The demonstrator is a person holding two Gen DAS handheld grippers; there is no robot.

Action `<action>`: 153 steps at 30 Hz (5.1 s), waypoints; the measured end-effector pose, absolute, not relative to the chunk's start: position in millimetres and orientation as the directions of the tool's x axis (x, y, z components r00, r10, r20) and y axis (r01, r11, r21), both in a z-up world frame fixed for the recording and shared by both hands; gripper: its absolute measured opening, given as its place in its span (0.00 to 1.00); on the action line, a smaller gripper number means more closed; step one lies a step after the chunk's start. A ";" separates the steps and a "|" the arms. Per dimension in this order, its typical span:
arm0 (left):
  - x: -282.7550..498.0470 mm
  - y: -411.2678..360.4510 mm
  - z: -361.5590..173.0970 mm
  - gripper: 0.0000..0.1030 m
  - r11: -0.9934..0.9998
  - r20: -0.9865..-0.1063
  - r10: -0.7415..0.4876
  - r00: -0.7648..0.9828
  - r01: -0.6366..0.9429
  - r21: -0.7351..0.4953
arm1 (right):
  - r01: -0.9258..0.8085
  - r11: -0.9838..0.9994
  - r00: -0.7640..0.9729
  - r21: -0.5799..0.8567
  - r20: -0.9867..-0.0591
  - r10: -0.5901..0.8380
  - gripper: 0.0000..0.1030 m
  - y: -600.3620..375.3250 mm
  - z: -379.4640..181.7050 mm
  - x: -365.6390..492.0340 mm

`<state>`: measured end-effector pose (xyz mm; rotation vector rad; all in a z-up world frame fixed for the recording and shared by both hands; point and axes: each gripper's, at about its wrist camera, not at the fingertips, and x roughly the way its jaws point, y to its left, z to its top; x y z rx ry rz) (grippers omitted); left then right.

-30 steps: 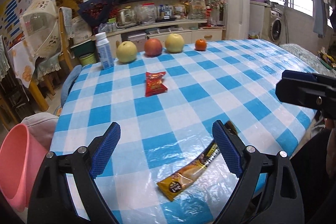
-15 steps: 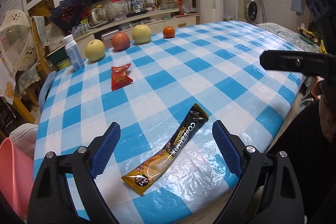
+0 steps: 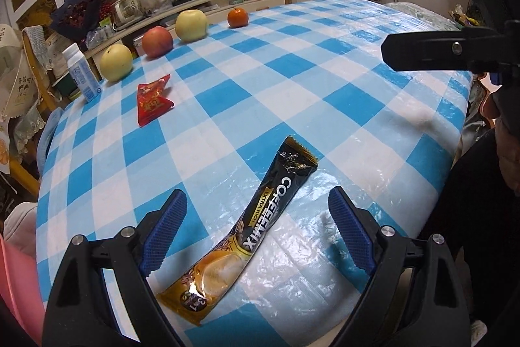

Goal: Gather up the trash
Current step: 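Grasp the coffee-mix stick with the left tool while the right tool approaches the small red packet, then grasp the small red packet with the right tool while the left tool lifts the coffee stick, then carry the coffee stick and red packet to the pink bucket with both tools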

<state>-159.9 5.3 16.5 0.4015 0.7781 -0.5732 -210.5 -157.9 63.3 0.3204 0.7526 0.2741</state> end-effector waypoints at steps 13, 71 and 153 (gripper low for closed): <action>-145.3 -10.0 3.0 0.49 0.750 -0.769 -0.366 0.524 0.656 0.090 | -0.135 0.914 0.672 0.383 -0.642 0.368 0.91 -148.8 54.2 -186.3; -77.1 104.0 29.0 0.22 0.950 -0.696 -0.301 0.652 0.268 -0.160 | -0.298 0.871 0.530 0.391 -0.691 0.492 0.62 -31.0 20.2 19.1; -168.6 305.6 120.0 0.22 0.880 -0.224 -0.128 0.966 0.006 -0.476 | -0.653 0.705 0.518 0.278 -0.516 0.683 0.32 159.7 134.5 -127.0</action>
